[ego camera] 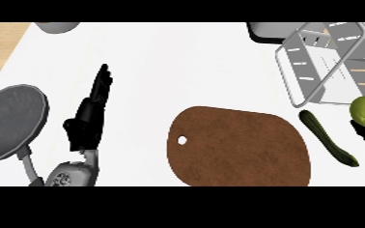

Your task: Pick the pear from the cutting board and place it in the tiered basket

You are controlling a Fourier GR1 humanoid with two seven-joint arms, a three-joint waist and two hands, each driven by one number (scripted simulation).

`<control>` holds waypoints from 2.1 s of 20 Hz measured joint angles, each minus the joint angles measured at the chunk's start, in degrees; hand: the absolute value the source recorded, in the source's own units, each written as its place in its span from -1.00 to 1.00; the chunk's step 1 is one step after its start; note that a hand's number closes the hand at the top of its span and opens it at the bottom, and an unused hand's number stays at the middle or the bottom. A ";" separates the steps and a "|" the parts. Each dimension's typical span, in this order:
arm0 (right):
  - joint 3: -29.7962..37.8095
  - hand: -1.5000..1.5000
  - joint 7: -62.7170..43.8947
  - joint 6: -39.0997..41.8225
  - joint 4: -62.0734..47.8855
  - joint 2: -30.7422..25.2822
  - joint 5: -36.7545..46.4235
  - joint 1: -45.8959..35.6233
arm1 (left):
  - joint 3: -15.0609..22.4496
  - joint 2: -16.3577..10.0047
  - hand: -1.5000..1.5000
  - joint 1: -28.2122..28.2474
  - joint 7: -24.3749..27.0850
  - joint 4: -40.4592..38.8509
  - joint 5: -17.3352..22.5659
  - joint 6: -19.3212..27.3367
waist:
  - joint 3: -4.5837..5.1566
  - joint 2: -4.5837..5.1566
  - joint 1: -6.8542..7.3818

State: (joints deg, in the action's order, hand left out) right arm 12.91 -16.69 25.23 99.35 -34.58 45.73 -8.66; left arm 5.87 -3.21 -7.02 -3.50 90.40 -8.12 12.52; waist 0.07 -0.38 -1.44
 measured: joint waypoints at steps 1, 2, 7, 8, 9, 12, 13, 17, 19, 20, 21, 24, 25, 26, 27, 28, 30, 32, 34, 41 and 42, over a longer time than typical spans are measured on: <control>2.18 1.00 -0.50 1.46 1.43 -0.76 -1.60 -0.04 | 0.09 -0.13 0.00 0.27 -0.11 0.40 -0.08 -0.15 | 0.00 0.02 0.14; 4.29 1.00 -1.30 3.13 2.04 -1.75 -3.24 -1.32 | 0.01 -0.01 0.00 -0.33 -0.12 -0.03 -0.21 -0.03 | -0.01 0.06 0.26; 14.57 1.00 -3.65 11.72 3.14 -7.59 -11.33 -5.45 | -0.26 0.34 0.00 -1.44 0.55 -1.38 -0.14 -0.33 | -0.01 0.17 0.68; 15.92 1.00 -4.28 12.85 3.02 -8.01 -12.47 -5.97 | -0.34 0.09 0.00 -0.93 0.74 -1.12 0.15 -0.88 | 0.00 0.19 0.81; 16.57 1.00 -5.73 14.05 2.77 -8.34 -13.56 -7.47 | -0.72 -0.15 0.00 -1.06 0.99 -1.52 0.42 -1.27 | -0.02 0.22 0.96; 19.95 1.00 -6.98 15.23 -1.35 -8.84 -17.42 -11.59 | -0.40 -0.16 0.00 -0.15 1.35 -0.95 0.32 -1.58 | -0.02 0.27 1.44; 20.65 1.00 -7.86 15.41 -2.89 -8.75 -18.63 -13.34 | -0.40 -0.38 0.00 -0.30 0.70 -0.39 0.40 -1.87 | -0.03 0.29 1.61; 20.87 1.00 -8.46 14.59 -9.74 -9.78 -20.76 -18.89 | -1.07 -0.51 0.00 -2.52 -0.20 -1.32 0.34 -2.23 | -0.06 0.41 1.80; 19.70 1.00 -7.09 13.21 -13.87 -11.27 -19.84 -20.95 | -0.73 0.15 0.00 -2.63 0.26 -1.94 -0.20 -1.75 | -0.05 0.45 1.89; 18.63 1.00 -6.85 11.52 -15.81 -10.91 -18.90 -22.18 | -0.44 0.54 0.00 -2.21 1.17 -2.46 -0.29 -1.72 | -0.05 0.49 2.04; 17.72 1.00 -6.57 10.30 -18.02 -11.24 -18.10 -23.67 | -0.39 0.45 0.00 -1.78 1.06 -1.89 -0.33 -1.82 | -0.06 0.52 2.17; 15.32 1.00 -4.56 6.38 -22.72 -11.90 -15.20 -25.70 | -0.19 0.68 0.00 -1.85 0.17 -1.12 -0.58 -1.89 | -0.07 0.54 2.24; 14.39 1.00 -3.66 5.26 -24.57 -12.12 -14.19 -26.26 | 0.03 0.91 0.00 -1.85 -0.22 -0.71 -0.94 -1.60 | -0.06 0.54 2.25; 13.81 1.00 -2.19 3.88 -26.35 -12.22 -13.28 -26.20 | -0.01 1.13 0.00 -1.61 0.31 -1.09 -0.86 -1.58 | -0.06 0.55 2.22; 13.19 1.00 -0.73 2.37 -28.99 -12.52 -12.25 -26.87 | 0.07 1.23 0.00 -1.93 -0.11 -1.00 -1.08 -1.48 | -0.07 0.58 2.28; 12.42 1.00 0.64 1.06 -31.44 -12.92 -11.16 -27.65 | 0.27 1.47 0.00 -1.34 0.54 -1.19 -1.20 -1.39 | -0.08 0.61 2.36; 11.42 1.00 3.79 -1.08 -36.97 -14.52 -9.27 -29.51 | -0.29 0.88 0.00 -1.35 0.26 -0.67 -0.55 -2.22 | -0.09 0.67 2.54; 10.22 1.00 6.39 -3.63 -41.37 -15.03 -7.42 -30.84 | -0.39 0.77 0.00 -1.11 0.69 -0.58 -0.50 -2.47 | -0.10 0.68 2.58; 9.30 1.00 9.28 -6.20 -45.35 -15.42 -5.78 -31.45 | -0.02 1.04 0.00 -0.80 0.77 -0.44 -0.82 -2.43 | -0.10 0.68 2.56; 12.08 -1.00 10.91 -10.16 -60.26 -14.32 -6.60 -36.75 | 0.16 1.70 0.00 -1.80 0.39 -0.97 -1.45 -1.99 | -0.13 0.87 2.86; 12.83 -1.00 11.13 -10.24 -61.97 -14.19 -7.27 -37.34 | -0.23 1.29 0.00 -1.64 0.87 -1.22 -1.17 -2.37 | -0.15 0.88 2.87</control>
State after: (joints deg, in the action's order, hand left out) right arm 25.73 -5.56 15.00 37.38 -48.77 38.46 -46.00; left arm 5.64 -1.92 -8.66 -2.62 89.18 -9.28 10.14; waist -0.08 0.50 1.43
